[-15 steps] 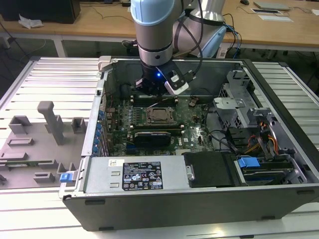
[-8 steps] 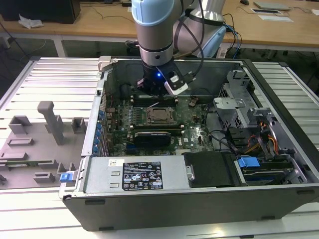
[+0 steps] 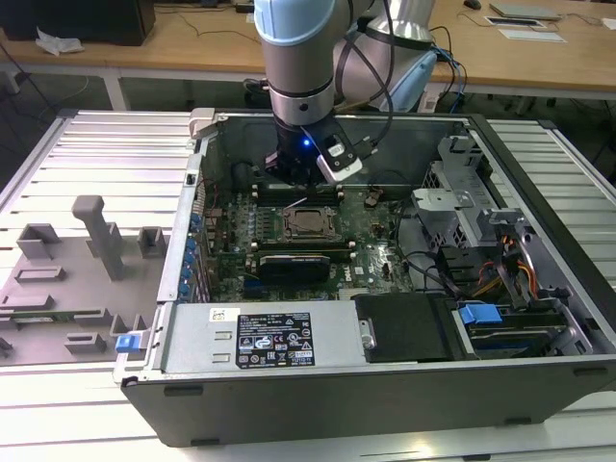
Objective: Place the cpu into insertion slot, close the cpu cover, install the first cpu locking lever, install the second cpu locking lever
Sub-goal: 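Install the first cpu locking lever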
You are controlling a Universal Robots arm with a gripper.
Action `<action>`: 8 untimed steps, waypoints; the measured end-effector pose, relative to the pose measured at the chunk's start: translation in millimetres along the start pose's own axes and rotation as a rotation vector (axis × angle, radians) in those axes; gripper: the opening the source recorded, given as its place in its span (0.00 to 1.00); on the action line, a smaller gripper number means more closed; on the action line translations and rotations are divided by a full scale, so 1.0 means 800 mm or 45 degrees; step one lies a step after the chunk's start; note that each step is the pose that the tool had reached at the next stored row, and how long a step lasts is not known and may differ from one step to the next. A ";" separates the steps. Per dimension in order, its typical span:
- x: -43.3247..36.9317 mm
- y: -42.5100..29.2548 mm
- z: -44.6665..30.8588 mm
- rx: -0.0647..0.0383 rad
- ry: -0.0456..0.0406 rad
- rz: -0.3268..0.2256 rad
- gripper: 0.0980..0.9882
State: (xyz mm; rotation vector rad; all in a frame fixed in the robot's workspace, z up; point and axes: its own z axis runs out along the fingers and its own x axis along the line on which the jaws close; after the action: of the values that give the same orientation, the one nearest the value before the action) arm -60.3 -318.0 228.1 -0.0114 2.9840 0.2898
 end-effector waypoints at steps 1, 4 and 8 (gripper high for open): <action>0.000 0.0039 0.0009 0.011 0.000 -0.001 0.01; 0.000 0.0138 0.0031 0.037 0.000 -0.004 0.01; 0.004 0.0216 0.0063 0.066 -0.042 -0.016 0.01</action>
State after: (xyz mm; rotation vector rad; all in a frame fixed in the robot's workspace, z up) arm -63.1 -300.0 226.0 -0.0200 2.9561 0.2086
